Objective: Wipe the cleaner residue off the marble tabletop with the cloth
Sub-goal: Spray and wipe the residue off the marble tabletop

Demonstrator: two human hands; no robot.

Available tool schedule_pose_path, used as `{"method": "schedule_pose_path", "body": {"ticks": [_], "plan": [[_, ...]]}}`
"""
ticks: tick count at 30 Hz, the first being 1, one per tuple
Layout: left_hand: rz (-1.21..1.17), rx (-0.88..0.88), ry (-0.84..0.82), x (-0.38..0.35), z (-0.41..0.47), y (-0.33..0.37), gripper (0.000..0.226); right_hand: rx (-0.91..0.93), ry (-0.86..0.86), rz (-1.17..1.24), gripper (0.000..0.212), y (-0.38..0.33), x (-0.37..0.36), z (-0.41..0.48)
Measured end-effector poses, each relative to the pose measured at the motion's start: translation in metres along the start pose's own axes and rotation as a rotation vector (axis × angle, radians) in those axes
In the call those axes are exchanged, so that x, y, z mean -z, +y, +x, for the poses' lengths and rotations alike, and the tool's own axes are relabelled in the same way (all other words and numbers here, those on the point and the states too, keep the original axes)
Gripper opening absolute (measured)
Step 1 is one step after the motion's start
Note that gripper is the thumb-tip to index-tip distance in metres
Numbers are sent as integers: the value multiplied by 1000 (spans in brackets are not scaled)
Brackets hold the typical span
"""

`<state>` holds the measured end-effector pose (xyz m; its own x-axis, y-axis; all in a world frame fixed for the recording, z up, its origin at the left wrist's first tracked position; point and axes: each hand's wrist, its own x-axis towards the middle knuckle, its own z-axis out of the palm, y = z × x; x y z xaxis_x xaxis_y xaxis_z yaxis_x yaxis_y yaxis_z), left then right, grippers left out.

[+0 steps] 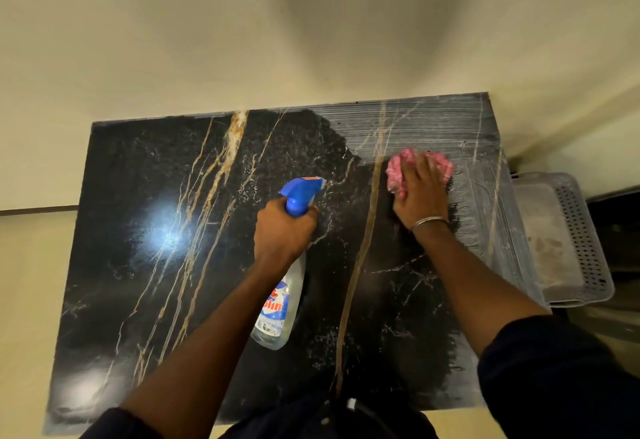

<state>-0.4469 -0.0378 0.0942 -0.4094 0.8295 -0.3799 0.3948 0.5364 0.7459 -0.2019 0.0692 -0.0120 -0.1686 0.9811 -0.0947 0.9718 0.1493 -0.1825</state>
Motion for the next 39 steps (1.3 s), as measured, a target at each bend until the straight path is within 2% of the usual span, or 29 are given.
{"method": "schedule_pose_path", "body": {"ticks": [3,6,13,18,24,29,31,35,39], "plan": [[-9,6,5,1,2,0,16,-169,12,16,74,4,-1,6],[-24,6,-6,2,5,-2,15,-259,30,48,74,-32,-5,10],[-14,52,29,3,12,-3,19,162,-54,42,72,-129,-21,22],[-17,53,24,5,21,1,19,354,-65,-44,68,-93,-17,33],[-31,41,20,4,27,3,22,-20,8,-20,73,-16,2,50],[-66,48,26,9,32,-4,20,-241,40,70,72,-56,-5,55],[-65,52,23,11,33,-6,17,-191,45,77,73,-84,-10,56],[-59,82,31,12,40,-10,15,102,-26,24,74,-139,-22,60],[-28,71,13,11,49,-5,18,256,-57,47,69,-138,-22,67]]}}
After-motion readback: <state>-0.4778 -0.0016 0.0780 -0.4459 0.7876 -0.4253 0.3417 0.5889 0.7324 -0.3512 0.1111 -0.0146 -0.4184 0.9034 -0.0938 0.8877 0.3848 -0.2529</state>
